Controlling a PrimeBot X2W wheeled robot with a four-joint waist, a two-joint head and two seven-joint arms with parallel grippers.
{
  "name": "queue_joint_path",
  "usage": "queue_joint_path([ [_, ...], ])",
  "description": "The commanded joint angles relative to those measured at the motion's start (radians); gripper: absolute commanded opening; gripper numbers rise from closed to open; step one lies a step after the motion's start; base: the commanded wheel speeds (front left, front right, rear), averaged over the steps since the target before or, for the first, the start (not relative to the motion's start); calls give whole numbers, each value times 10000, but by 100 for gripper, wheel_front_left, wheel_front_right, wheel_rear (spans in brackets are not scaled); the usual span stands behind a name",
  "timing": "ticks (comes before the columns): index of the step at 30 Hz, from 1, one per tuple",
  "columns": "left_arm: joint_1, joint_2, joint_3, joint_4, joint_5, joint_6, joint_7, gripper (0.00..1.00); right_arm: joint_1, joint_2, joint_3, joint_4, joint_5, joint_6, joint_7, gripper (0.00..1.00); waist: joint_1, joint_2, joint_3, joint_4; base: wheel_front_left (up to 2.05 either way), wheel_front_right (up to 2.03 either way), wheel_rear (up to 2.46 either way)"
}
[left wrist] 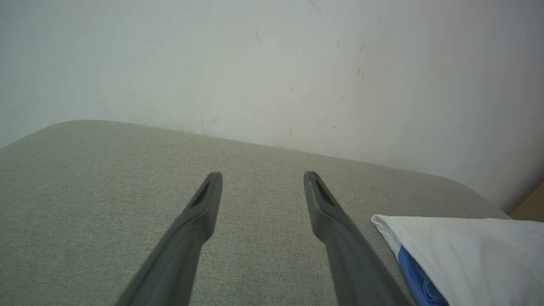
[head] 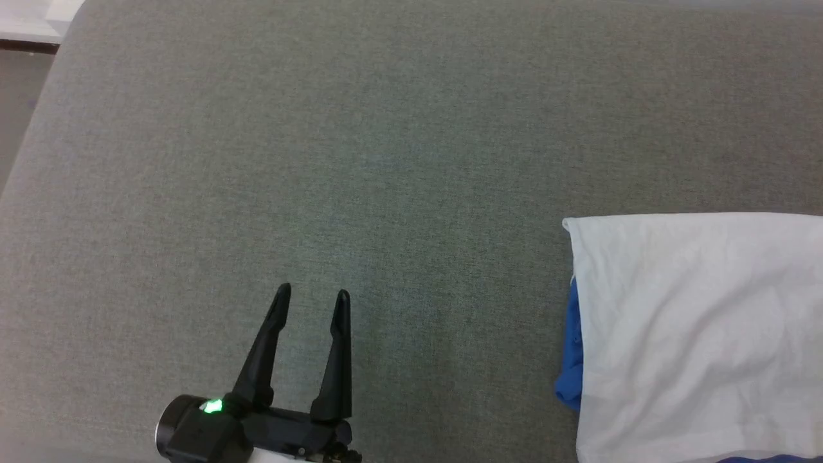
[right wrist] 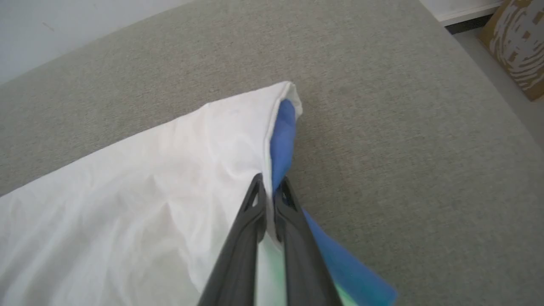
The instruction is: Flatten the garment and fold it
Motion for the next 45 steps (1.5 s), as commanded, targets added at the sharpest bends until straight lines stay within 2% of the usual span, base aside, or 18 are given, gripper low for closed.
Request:
queue_joint_path([
  [1, -118, -43, 0, 52, 38, -105, -49, 100, -35, 137, 158, -236, 105, -9, 110, 0, 0, 1, -28, -47, 0, 0, 0],
  [12, -267, -124, -181, 346, -140, -232, -49, 100, 791, 1193, 2398, -3518, 1326, -9, 2448, 0, 0, 1, -191, -100, 0, 0, 0],
  [21, -245, -182, -175, 538, -341, -352, -49, 100, 854, 1715, 3980, -4661, 1290, -9, 3464, 0, 0, 1, -418, 159, 0, 0, 0],
  [25, -241, -155, -170, 574, -347, -411, -49, 100, 592, 1916, 4845, -4511, 1127, -9, 3622, 0, 0, 1, -436, 263, 0, 0, 0],
  [30, -330, -137, -206, 589, -330, -448, -49, 100, 125, 2004, 5667, -3705, 642, -9, 3323, 0, 0, 1, -347, 399, 0, 0, 0],
  [41, -566, -232, -444, 751, -384, -449, -49, 100, -638, 2061, 6429, -1399, -826, -9, 2953, 0, 0, 1, -121, 769, 0, 0, 0],
  [42, -586, -244, -457, 768, -398, -445, -49, 100, -677, 2064, 6464, -1240, -956, -9, 2940, 16, 0, 1, -121, 792, 0, 0, 0],
  [43, -603, -256, -467, 783, -411, -440, -49, 100, -717, 2045, 6511, -1120, -1088, -9, 2923, 42, 0, 1, -121, 811, 0, 0, 0],
  [44, -616, -267, -473, 796, -423, -435, -49, 100, -751, 2027, 6555, -1029, -1186, -9, 2911, 78, 0, 1, -125, 822, 0, 0, 0],
  [45, -624, -277, -476, 810, -435, -429, -49, 100, -773, 2012, 6597, -981, -1227, -9, 2921, 100, 0, 1, -135, 823, 0, 0, 0],
])
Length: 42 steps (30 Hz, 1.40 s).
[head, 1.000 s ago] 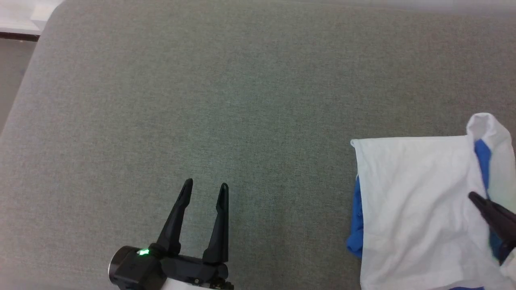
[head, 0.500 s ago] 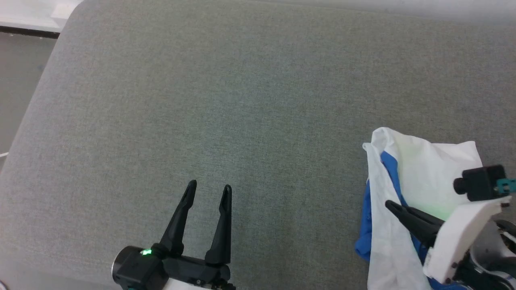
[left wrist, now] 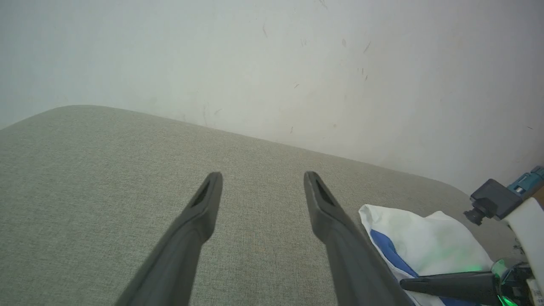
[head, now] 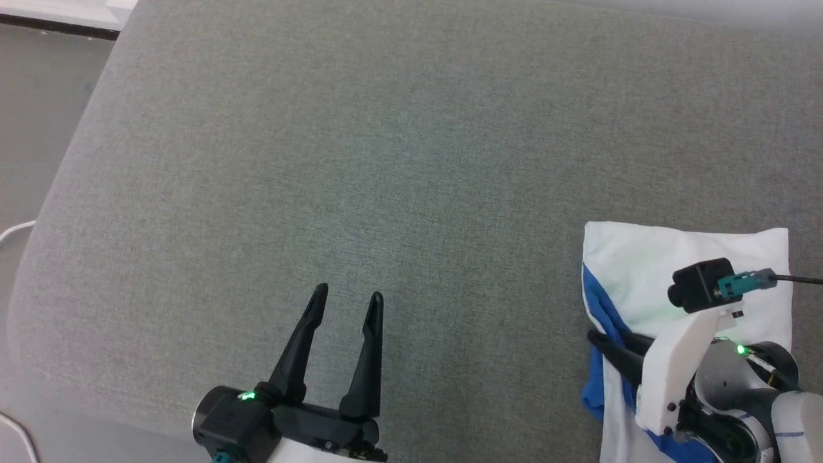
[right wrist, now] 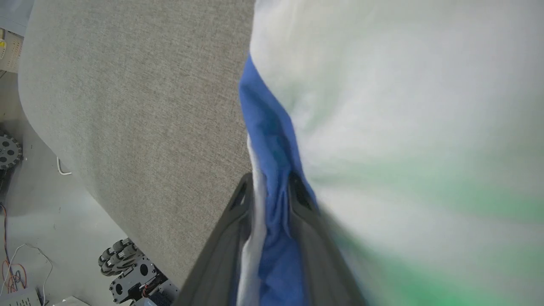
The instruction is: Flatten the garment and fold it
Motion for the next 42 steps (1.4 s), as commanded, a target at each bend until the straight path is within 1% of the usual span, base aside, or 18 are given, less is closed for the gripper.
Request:
queue_joint_path([
  [1, -221, -47, 1, 50, -84, 1, -49, 100, -38, -64, 77, 149, -64, -23, 19, 100, 0, 1, -20, -12, 0, 0, 0],
  [4, -172, -67, 56, 55, -113, 37, -49, 100, -93, -276, 122, -187, 186, -23, 73, 100, 0, 1, -90, -124, 0, 0, 0],
  [8, -88, -82, 138, 33, -118, 53, -49, 100, -28, -714, -431, -1028, 541, -23, 1, 100, 0, 1, -158, -358, 0, 0, 0],
  [13, -86, -91, 183, -31, -56, 43, -49, 100, 322, -1289, -1861, -2005, 542, -23, -523, 100, 0, 1, -98, -606, 0, 0, 0],
  [16, -132, -99, 196, -83, -24, 42, -49, 100, 677, -1242, -2739, -2188, 639, -23, -656, 100, 0, 1, 28, -723, 0, 0, 0],
  [19, -205, -106, 145, -50, 0, 13, -49, 100, 1033, -1217, -3106, -2036, 677, -23, -655, 100, 0, 1, 135, -759, 0, 0, 0],
  [23, -307, -117, 79, 6, 5, -13, -49, 100, 1224, -1071, -3183, -1489, 717, -23, -702, 100, 0, 1, 203, -685, 0, 0, 0],
  [26, -341, -119, 73, 21, 22, -20, -49, 100, 1169, -915, -3104, -1024, 790, -23, -754, 100, 0, 1, 204, -578, 0, 0, 0],
  [33, -348, -36, 70, 0, 77, -28, -42, 100, 910, -858, -2597, 76, 636, -23, -714, 100, 0, 1, 113, -386, 0, 0, 0],
  [34, -348, -36, 70, 0, 77, -28, -42, 100, 910, -858, -2597, 76, 636, -23, -714, 100, 0, 1, 113, -386, 0, 0, 0],
  [35, -354, -25, 56, -3, 81, -29, -30, 100, 870, -815, -2567, 238, 631, -23, -714, 75, 0, 1, 97, -359, 0, 0, 0],
  [36, -360, -15, 45, -9, 86, -27, -18, 100, 825, -785, -2539, 366, 601, -23, -755, 33, 0, 1, 87, -338, 0, 0, 0],
  [37, -365, -6, 34, -16, 88, -23, -6, 100, 785, -758, -2520, 478, 567, -23, -812, 4, 0, 1, 75, -319, 0, 0, 0],
  [38, -366, 2, 25, -21, 87, -20, 6, 100, 745, -718, -2529, 567, 550, -23, -878, 0, 0, 1, 61, -305, 0, 0, 0],
  [42, -353, 41, -7, -68, 136, 26, 23, 100, 548, -766, -2544, 623, 414, -23, -1321, 0, 0, 1, -4, -362, 0, 0, 0],
])
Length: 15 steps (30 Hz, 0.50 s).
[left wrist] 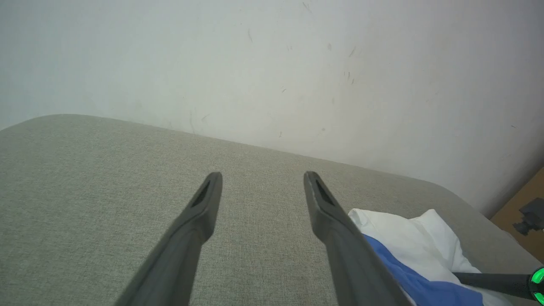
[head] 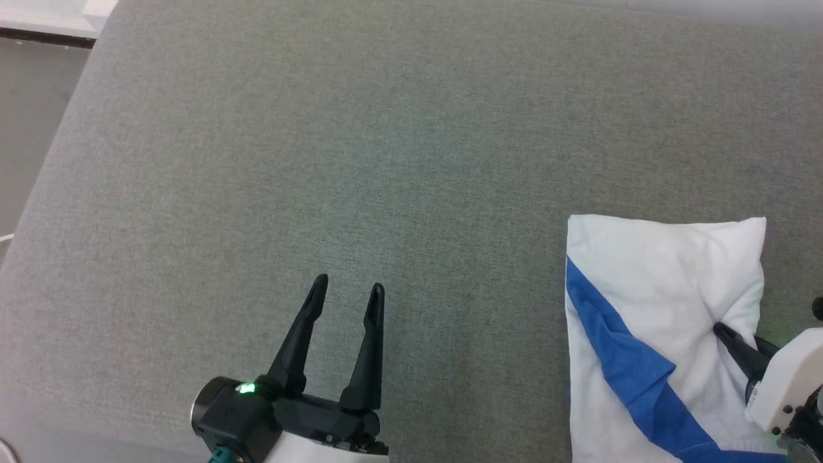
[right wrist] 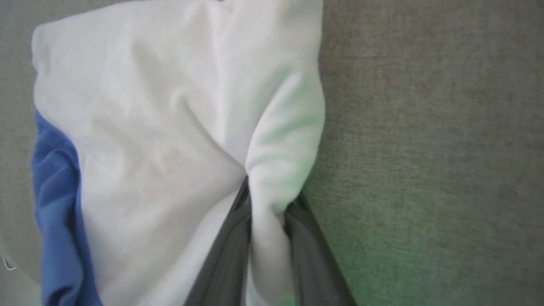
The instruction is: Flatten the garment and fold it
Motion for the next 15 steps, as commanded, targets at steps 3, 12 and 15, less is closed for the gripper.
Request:
queue_joint_path([
  [3, -170, 47, -26, -118, 92, 56, 6, 100, -239, -77, 63, 119, -120, -23, -264, 0, 1, -1, -100, -179, 0, 0, 0],
  [12, -399, 263, -2, -354, 219, 91, 230, 100, -940, -724, 693, 66, -254, -23, -629, 0, 1, -1, -221, -1281, 0, 0, 0],
  [15, -519, 348, 20, -410, 240, 83, 349, 100, -1345, -1057, 1031, 183, -348, -23, -705, 0, 1, -1, -207, -1759, 0, 0, 0],
])
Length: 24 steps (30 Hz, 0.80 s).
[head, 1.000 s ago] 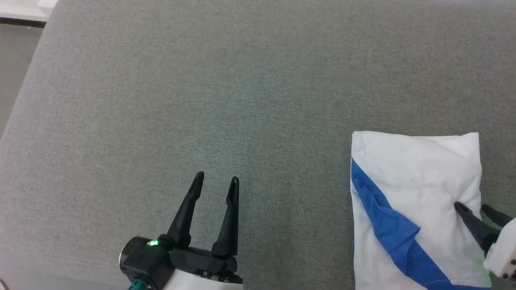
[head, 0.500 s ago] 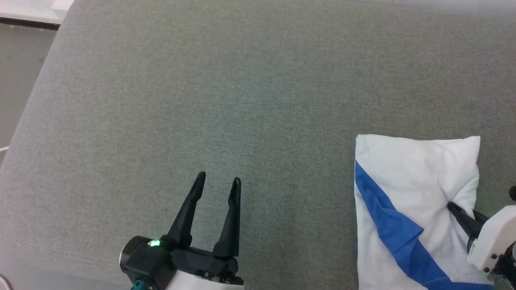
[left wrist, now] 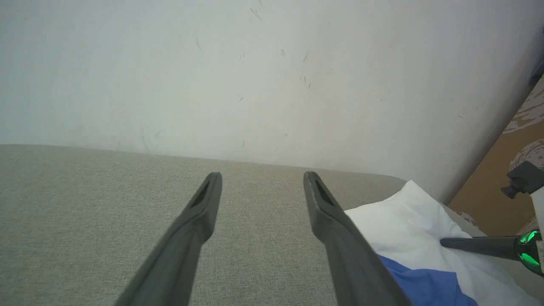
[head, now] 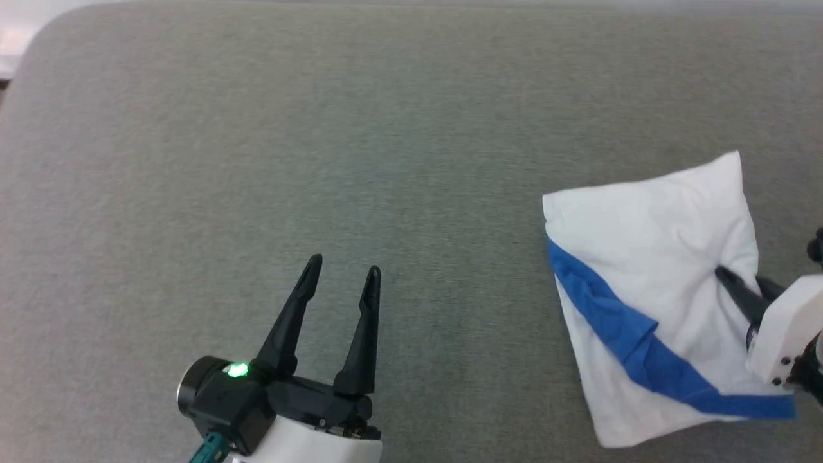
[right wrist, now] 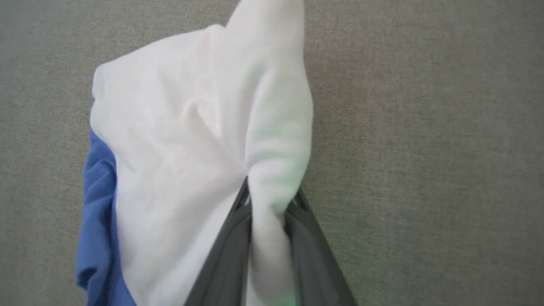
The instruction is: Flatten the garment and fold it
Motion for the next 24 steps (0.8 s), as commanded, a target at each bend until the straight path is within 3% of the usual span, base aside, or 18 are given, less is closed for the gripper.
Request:
queue_joint_path([
  [1, -196, 61, 15, -49, 74, 27, 45, 100, -298, -198, 80, 29, -84, -21, -125, 0, 0, -1, -5, -662, 0, 0, 0],
  [12, -891, 237, -88, -200, 323, 17, 491, 100, -2538, -1664, 1107, 865, -39, -21, -364, 0, 0, -1, 757, -1939, 0, 0, 0],
  [24, -2048, 295, -302, -886, 1229, 258, 768, 100, -4557, -4120, 1301, 2427, -98, -21, -887, 0, 0, -1, 2797, -2024, 0, 0, 0],
])
